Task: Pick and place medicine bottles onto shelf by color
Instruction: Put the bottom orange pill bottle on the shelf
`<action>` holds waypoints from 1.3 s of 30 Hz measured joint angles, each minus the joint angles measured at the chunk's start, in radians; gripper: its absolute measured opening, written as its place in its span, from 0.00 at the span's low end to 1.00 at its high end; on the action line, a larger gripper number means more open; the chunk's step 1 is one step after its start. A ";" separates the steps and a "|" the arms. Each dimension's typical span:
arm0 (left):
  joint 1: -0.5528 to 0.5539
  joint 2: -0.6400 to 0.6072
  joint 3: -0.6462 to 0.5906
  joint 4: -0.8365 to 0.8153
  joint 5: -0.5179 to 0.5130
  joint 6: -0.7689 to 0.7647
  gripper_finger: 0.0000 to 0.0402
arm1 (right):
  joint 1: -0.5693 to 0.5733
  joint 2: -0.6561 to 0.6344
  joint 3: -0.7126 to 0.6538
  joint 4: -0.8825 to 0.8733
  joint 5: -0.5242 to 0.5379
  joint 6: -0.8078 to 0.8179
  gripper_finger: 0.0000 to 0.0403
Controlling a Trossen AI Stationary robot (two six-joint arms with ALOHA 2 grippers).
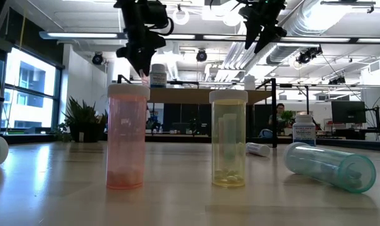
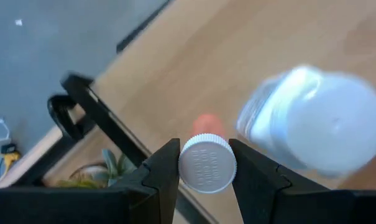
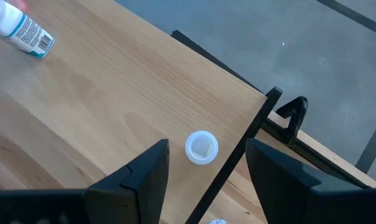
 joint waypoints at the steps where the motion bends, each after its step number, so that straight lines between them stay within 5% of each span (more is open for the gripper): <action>1: -0.002 0.000 0.000 -0.007 -0.001 0.000 0.30 | 0.000 0.000 0.000 0.000 0.000 0.000 0.51; 39: 0.047 0.044 0.000 0.040 -0.005 0.058 0.32 | 0.000 0.000 0.000 0.000 0.000 0.001 0.51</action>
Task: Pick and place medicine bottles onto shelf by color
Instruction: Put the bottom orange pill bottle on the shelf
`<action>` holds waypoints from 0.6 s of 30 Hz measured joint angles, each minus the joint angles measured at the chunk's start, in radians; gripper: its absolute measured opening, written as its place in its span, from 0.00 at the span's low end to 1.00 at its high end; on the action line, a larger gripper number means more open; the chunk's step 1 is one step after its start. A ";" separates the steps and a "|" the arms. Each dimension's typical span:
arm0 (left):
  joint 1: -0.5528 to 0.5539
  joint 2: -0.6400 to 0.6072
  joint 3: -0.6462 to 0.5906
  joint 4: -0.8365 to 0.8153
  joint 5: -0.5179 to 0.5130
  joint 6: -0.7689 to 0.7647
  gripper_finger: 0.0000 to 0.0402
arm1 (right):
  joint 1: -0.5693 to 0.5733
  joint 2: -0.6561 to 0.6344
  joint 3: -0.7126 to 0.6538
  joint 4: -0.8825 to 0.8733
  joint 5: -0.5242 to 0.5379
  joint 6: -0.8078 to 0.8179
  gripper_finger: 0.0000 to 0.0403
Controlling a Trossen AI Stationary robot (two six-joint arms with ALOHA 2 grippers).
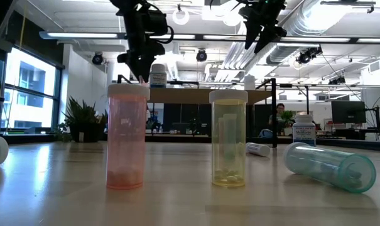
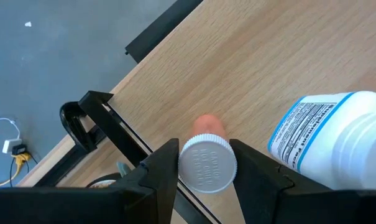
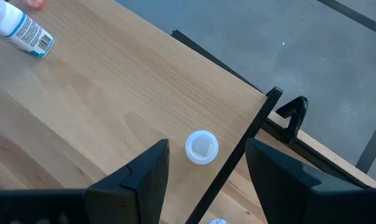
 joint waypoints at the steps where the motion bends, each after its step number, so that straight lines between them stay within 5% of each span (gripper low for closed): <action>1: 0.000 0.000 0.000 0.000 0.000 0.004 0.34 | 0.000 0.000 0.000 0.000 0.000 0.000 0.51; 18: 0.000 0.002 0.000 0.001 -0.033 0.018 0.49 | 0.000 0.000 0.000 0.000 0.000 0.010 0.51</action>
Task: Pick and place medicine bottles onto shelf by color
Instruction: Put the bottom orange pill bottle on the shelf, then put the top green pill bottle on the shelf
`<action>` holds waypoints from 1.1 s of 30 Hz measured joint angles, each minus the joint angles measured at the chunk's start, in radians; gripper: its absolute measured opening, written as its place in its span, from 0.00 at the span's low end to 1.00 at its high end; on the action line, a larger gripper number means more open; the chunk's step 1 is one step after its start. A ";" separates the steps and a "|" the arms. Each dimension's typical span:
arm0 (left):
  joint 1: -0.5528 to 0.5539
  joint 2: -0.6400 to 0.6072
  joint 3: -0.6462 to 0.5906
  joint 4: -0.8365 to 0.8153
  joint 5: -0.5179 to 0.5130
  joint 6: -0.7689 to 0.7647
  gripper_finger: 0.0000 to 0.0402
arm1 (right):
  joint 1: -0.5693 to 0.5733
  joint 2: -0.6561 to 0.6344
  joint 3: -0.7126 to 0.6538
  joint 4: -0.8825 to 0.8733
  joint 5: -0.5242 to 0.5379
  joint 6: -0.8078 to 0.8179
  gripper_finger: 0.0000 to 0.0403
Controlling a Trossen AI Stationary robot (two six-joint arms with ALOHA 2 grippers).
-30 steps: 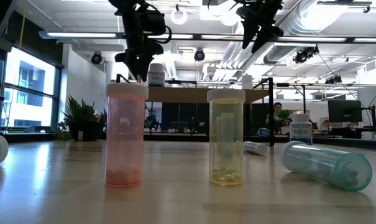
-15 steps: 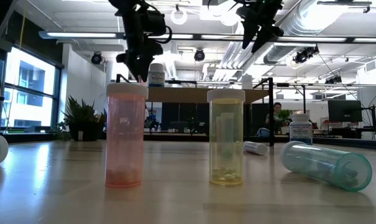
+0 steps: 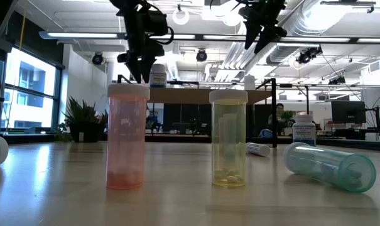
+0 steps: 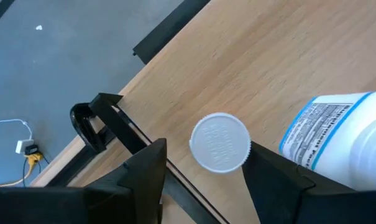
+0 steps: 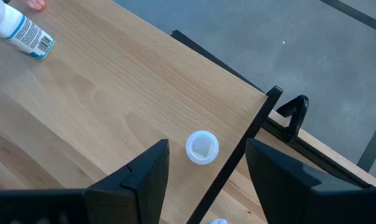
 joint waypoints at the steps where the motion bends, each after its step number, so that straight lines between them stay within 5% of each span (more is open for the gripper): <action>1: 0.000 0.000 0.000 0.000 0.000 0.001 0.48 | 0.000 0.000 0.000 0.000 0.000 0.000 0.51; 10: 0.000 -0.002 0.056 -0.012 0.050 0.026 0.48 | 0.000 0.000 0.000 0.000 0.000 -0.008 0.51; 26: -0.016 -0.007 0.331 -0.175 0.100 0.088 0.49 | 0.007 0.000 0.000 -0.038 -0.014 0.031 0.51; 33: -0.086 -0.040 0.332 -0.263 0.174 0.164 0.49 | 0.077 0.000 0.000 -0.098 -0.016 0.061 0.51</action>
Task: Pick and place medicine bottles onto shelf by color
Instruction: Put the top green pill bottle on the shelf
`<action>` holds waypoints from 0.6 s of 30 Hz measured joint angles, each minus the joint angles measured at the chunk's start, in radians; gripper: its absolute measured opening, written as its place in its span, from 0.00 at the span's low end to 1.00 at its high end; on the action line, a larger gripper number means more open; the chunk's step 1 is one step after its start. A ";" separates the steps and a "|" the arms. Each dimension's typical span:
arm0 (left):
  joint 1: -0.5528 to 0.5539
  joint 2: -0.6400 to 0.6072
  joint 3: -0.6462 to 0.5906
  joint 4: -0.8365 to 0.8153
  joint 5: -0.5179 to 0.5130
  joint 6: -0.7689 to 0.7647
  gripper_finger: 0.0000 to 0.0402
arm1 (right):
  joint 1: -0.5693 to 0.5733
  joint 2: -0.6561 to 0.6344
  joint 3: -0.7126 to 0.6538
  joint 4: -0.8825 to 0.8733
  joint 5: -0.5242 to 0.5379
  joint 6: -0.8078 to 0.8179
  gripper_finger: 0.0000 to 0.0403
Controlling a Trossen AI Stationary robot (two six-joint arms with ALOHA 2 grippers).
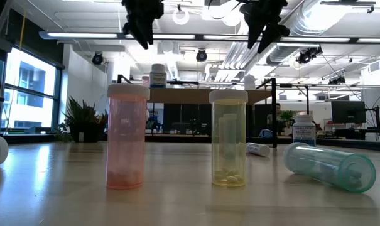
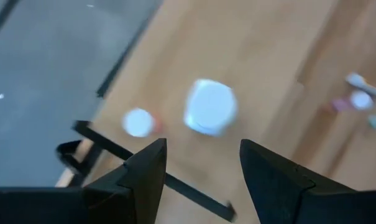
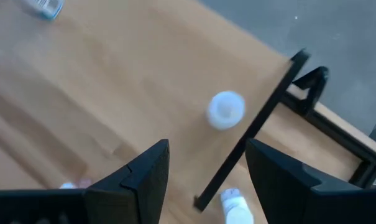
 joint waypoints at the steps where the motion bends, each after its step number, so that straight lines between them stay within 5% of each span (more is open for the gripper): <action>1: -0.013 -0.009 -0.016 -0.001 0.010 0.001 0.49 | 0.015 0.000 0.000 -0.005 0.000 0.002 0.51; 18: -0.214 -0.210 -0.463 0.280 0.204 -0.081 0.49 | 0.266 -0.001 -0.026 -0.022 -0.129 0.018 0.51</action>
